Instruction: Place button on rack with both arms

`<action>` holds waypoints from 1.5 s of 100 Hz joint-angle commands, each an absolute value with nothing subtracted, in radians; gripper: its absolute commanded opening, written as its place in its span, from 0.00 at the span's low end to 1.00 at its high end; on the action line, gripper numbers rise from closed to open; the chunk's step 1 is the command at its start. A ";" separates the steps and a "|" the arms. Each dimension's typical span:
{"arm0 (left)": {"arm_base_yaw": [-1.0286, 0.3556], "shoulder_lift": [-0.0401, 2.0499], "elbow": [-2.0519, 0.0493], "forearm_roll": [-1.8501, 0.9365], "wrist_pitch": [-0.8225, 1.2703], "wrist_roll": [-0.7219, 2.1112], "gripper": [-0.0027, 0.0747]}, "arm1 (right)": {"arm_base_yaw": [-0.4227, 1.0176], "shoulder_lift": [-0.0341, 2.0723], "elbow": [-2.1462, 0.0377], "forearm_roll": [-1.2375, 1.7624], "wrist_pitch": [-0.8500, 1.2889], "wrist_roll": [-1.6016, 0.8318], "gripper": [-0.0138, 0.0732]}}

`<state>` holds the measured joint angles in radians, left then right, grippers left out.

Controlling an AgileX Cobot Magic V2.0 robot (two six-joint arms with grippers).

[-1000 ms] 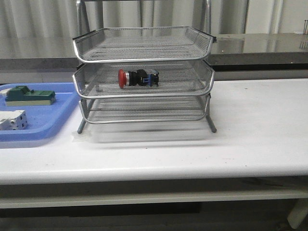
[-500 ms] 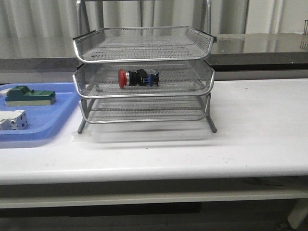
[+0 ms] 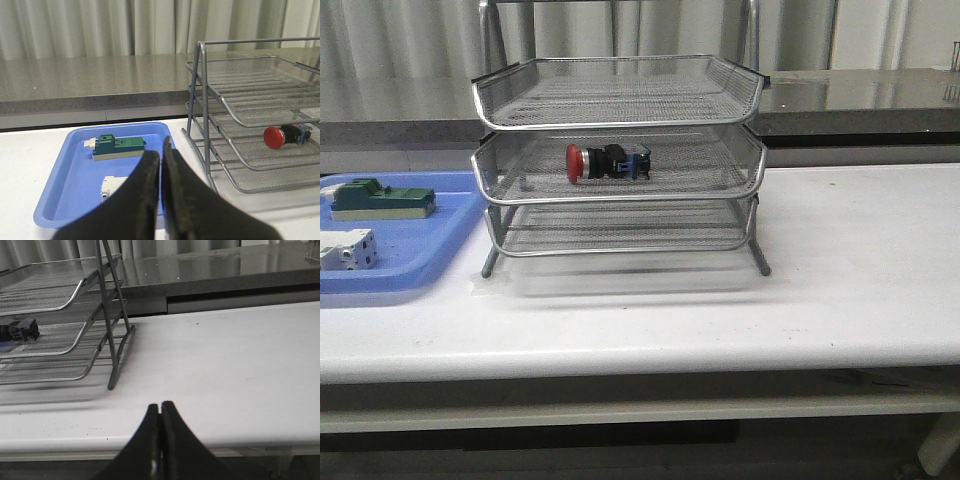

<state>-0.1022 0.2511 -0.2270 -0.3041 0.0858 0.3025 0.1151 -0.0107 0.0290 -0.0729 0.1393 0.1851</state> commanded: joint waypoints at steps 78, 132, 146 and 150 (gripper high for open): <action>-0.100 0.259 -0.255 -0.278 0.007 0.290 0.04 | 0.108 -0.029 0.012 -0.088 0.051 0.174 0.09; -0.100 0.195 -0.192 0.120 0.000 -0.104 0.04 | 0.108 -0.029 0.012 -0.088 0.051 0.174 0.09; -0.076 0.130 -0.124 0.113 0.000 -0.104 0.04 | 0.108 -0.029 0.012 -0.088 0.051 0.174 0.09; -0.060 0.112 -0.102 0.111 -0.006 -0.104 0.04 | 0.108 -0.029 0.012 -0.088 0.051 0.174 0.09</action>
<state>-0.0846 0.1332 -0.1096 0.1174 0.0833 -0.0924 0.1151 -0.0107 0.0290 -0.0729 0.1393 0.1808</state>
